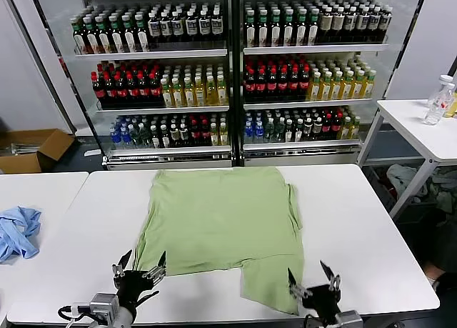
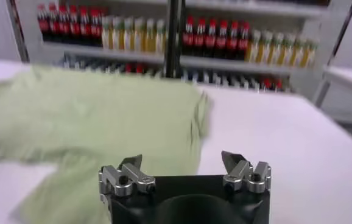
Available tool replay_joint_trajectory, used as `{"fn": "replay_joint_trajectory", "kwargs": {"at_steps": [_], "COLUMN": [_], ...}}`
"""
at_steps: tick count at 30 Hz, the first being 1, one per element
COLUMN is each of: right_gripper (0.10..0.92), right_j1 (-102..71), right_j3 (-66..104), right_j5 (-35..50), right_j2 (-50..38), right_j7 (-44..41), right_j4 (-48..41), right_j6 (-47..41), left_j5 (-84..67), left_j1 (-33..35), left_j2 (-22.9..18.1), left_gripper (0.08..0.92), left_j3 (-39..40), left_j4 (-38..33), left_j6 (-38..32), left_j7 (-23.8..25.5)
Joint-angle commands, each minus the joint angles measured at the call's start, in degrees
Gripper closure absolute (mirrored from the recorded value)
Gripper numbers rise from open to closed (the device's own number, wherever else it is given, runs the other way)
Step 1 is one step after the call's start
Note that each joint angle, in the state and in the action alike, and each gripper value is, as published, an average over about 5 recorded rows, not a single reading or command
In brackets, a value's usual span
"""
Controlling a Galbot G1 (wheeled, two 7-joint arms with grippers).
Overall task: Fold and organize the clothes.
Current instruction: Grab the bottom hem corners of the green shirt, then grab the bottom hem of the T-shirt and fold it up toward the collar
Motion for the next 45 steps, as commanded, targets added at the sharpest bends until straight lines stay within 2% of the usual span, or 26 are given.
{"fn": "replay_joint_trajectory", "kwargs": {"at_steps": [1, 7, 12, 20, 26, 29, 31, 37, 41, 45], "right_gripper": [0.203, 0.227, 0.344, 0.578, 0.76, 0.864, 0.904, 0.92, 0.92, 0.92], "right_j1": [-2.33, 0.17, 0.35, 0.95, 1.14, 1.06, 1.19, 3.39, 5.98, 10.51], "right_j3": [-2.07, -3.31, -4.34, -2.93, 0.02, 1.72, 3.07, 6.09, 6.18, 5.05], "right_j5": [0.64, 1.77, 3.45, 10.15, 11.1, 11.07, 11.45, 14.58, 16.22, 17.19], "right_j2": [0.52, 0.38, -0.6, -2.01, -3.7, -4.92, -5.48, -6.27, -7.53, -9.13], "right_j7": [0.16, -0.22, -0.38, -2.09, -3.68, -4.38, -4.42, -3.86, -2.78, -2.0], "right_j4": [-0.53, -2.07, -3.26, -5.0, -4.17, -2.78, -1.91, 0.13, 0.9, -0.51], "right_j6": [-2.32, -0.67, 2.14, 2.75, 6.82, 8.77, 9.97, 12.24, 12.95, 13.23], "left_j5": [-3.76, -8.54, -17.14, -22.95, -23.96, -24.8, -25.46, -26.91, -28.61, -29.6], "left_j1": [-2.18, -3.38, -3.07, -3.2, -3.42, -3.22, -2.95, -3.01, -4.74, -10.06], "left_j2": [2.24, 2.92, 3.58, 2.58, 2.56, 2.72, 2.76, 3.84, 5.89, 8.56], "left_gripper": [0.177, 0.177, 0.204, 0.424, 0.597, 0.684, 0.745, 0.894, 0.913, 0.913], "left_j3": [-0.22, 0.03, 0.16, 0.76, 0.57, 0.28, -0.03, -1.17, -1.63, -1.08], "left_j4": [5.73, 7.94, 8.03, 8.34, 8.91, 7.49, 5.39, -0.38, -1.42, 1.69], "left_j6": [4.38, 4.43, 4.41, 4.4, 4.32, 4.28, 4.02, 2.56, 2.11, 1.66], "left_j7": [-1.55, -3.4, -5.29, -8.19, -8.74, -8.51, -8.05, -6.16, -5.24, -4.64]}}
